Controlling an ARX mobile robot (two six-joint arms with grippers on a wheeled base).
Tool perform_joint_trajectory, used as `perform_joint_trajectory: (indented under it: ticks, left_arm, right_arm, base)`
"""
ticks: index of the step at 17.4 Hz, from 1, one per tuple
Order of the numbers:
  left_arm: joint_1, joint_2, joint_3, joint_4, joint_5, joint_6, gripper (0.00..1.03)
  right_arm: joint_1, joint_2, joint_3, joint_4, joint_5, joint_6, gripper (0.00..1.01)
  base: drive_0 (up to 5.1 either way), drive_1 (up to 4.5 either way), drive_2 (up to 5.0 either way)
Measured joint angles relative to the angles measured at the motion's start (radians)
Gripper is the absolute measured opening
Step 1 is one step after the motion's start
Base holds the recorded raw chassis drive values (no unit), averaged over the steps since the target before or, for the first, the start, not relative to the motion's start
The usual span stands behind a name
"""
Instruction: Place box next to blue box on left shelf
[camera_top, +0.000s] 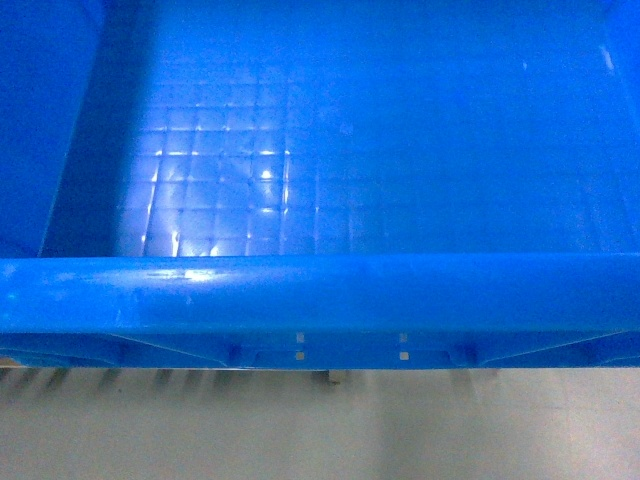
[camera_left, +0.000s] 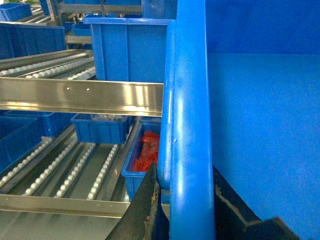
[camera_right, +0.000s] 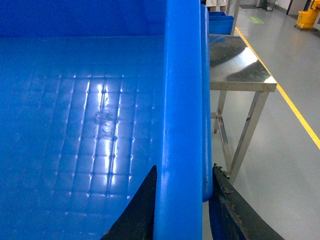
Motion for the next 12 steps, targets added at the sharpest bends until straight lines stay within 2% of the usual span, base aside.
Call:
perform_joint_trajectory:
  ticks: [12]
  left_arm:
    - [0.0,0.0,-0.001,0.003,0.0,0.0,0.17]
  right_arm:
    - [0.0,0.0,0.0,0.003,0.0,0.0,0.21]
  base:
    - [-5.0,2.44,2.4]
